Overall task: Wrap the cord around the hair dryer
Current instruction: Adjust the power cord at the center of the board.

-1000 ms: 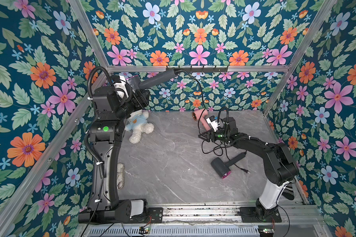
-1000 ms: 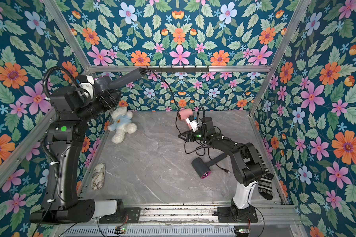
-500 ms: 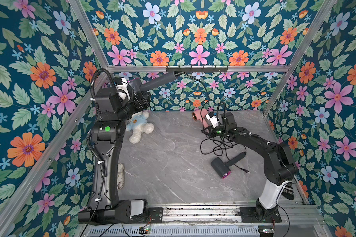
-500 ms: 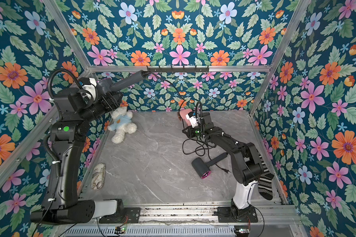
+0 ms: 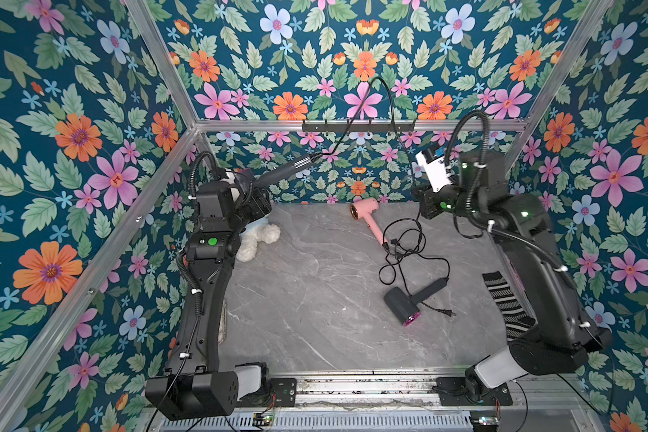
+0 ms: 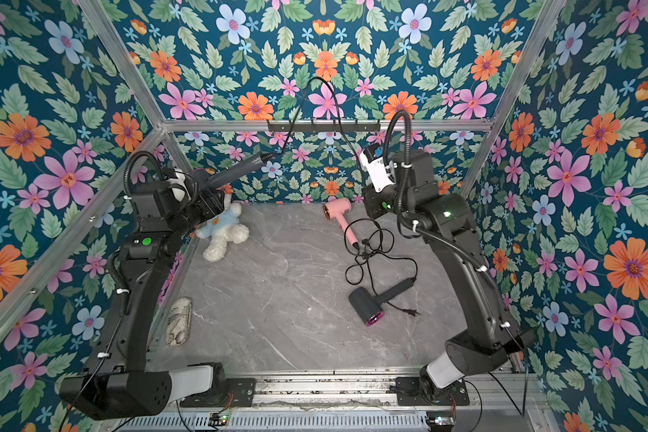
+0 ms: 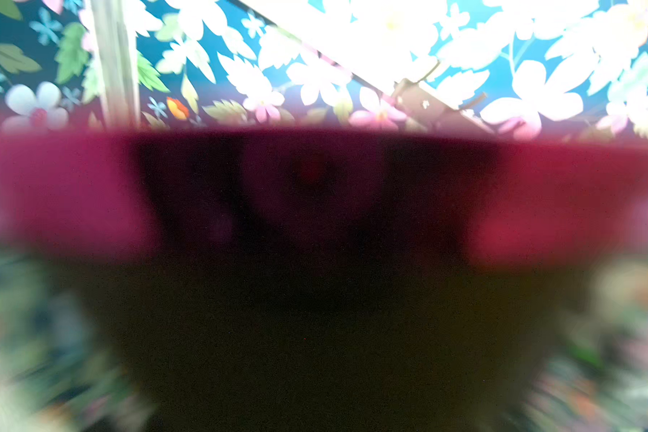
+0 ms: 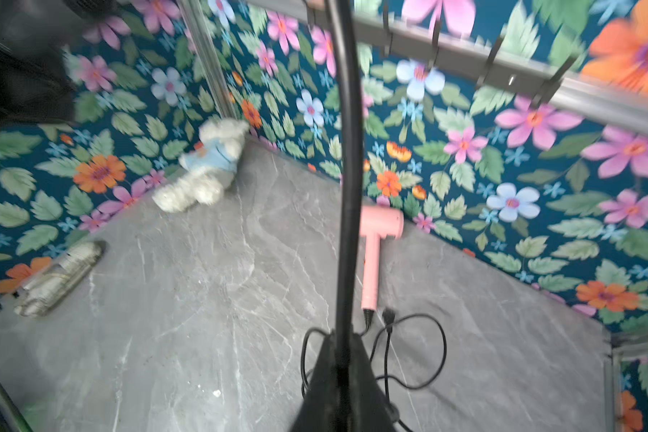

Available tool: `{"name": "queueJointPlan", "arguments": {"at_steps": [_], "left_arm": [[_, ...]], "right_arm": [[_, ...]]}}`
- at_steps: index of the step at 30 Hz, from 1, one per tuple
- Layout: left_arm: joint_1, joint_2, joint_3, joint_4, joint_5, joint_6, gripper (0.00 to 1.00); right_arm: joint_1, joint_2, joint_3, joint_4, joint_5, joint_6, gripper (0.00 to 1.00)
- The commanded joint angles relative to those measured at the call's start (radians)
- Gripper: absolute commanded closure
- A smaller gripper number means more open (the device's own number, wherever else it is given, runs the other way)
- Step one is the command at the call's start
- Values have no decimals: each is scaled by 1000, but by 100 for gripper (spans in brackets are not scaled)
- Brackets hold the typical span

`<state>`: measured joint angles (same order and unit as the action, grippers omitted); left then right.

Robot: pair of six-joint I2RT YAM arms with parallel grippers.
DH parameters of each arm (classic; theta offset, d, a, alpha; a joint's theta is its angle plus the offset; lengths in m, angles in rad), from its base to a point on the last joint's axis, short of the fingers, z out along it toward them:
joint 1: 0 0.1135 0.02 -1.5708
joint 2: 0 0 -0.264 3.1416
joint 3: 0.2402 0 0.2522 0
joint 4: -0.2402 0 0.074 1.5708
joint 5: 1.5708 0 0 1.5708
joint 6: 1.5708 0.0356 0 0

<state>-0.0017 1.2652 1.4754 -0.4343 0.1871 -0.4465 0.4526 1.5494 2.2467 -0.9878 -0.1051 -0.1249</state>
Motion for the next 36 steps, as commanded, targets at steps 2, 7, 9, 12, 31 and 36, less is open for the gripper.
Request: {"name": "queueJointPlan", "arguments": {"at_steps": [2, 7, 9, 12, 31, 36], "left_arm": [[5, 1, -6, 129, -38, -28, 100], [8, 21, -19, 160, -17, -50, 100], [9, 32, -26, 169, -7, -53, 100], [10, 57, -39, 167, -32, -38, 100], [28, 34, -70, 82, -315, 125, 100], [29, 42, -50, 78, -324, 130, 100]], "right_arm": [[2, 37, 291, -148, -136, -7, 100], [2, 32, 342, 46, -347, 80, 100], [-14, 34, 336, 148, -432, 148, 100], [-78, 64, 347, 250, -537, 283, 100], [-128, 169, 318, -41, 439, -23, 100], [-127, 26, 263, 153, -70, 85, 100]]}}
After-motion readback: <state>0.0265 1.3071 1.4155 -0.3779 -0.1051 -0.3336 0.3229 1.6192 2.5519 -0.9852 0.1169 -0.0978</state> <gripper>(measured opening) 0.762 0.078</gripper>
